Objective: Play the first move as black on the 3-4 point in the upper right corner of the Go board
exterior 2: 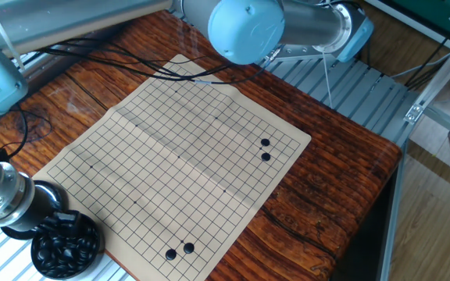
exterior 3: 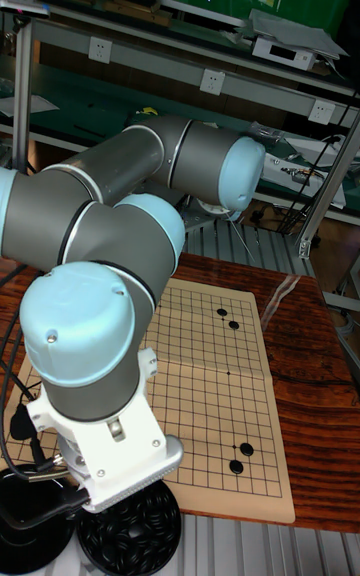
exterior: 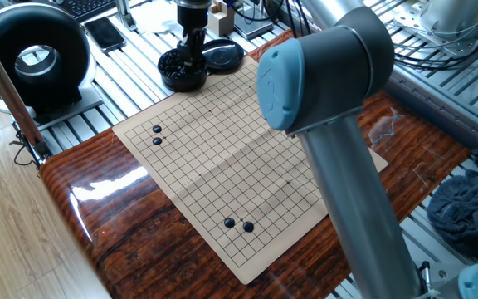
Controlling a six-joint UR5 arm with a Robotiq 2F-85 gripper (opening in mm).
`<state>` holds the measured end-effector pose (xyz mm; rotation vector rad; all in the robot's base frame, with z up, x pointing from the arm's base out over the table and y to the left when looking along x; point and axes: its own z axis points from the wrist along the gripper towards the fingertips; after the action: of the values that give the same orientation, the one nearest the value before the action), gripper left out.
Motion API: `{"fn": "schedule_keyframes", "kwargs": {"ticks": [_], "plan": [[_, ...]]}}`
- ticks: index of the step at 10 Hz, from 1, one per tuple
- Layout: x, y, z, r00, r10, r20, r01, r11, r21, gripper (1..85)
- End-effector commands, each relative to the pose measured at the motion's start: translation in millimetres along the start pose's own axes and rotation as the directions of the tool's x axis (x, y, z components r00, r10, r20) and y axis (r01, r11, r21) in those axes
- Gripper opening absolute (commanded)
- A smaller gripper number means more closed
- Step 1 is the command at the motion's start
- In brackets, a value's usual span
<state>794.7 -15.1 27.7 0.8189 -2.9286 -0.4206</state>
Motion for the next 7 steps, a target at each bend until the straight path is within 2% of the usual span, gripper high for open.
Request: {"fn": "schedule_keyframes", "kwargs": {"ticks": [1,2,5,6,7], "plan": [[-3.4,5.0,0.5,1.000,-0.001,0.012,0.001,1.000,-0.026,26.3],[-3.4,5.5,-0.1,1.000,0.001,0.014,0.000,1.000,-0.029,24.7],[-3.3,5.3,-2.5,1.000,0.009,0.019,-0.009,1.000,-0.029,10.7],[-3.3,5.0,-3.4,1.000,0.020,0.020,-0.020,0.999,-0.029,8.3],[-2.1,1.2,-5.7,1.000,0.024,0.014,-0.024,1.000,-0.011,7.7]]}}
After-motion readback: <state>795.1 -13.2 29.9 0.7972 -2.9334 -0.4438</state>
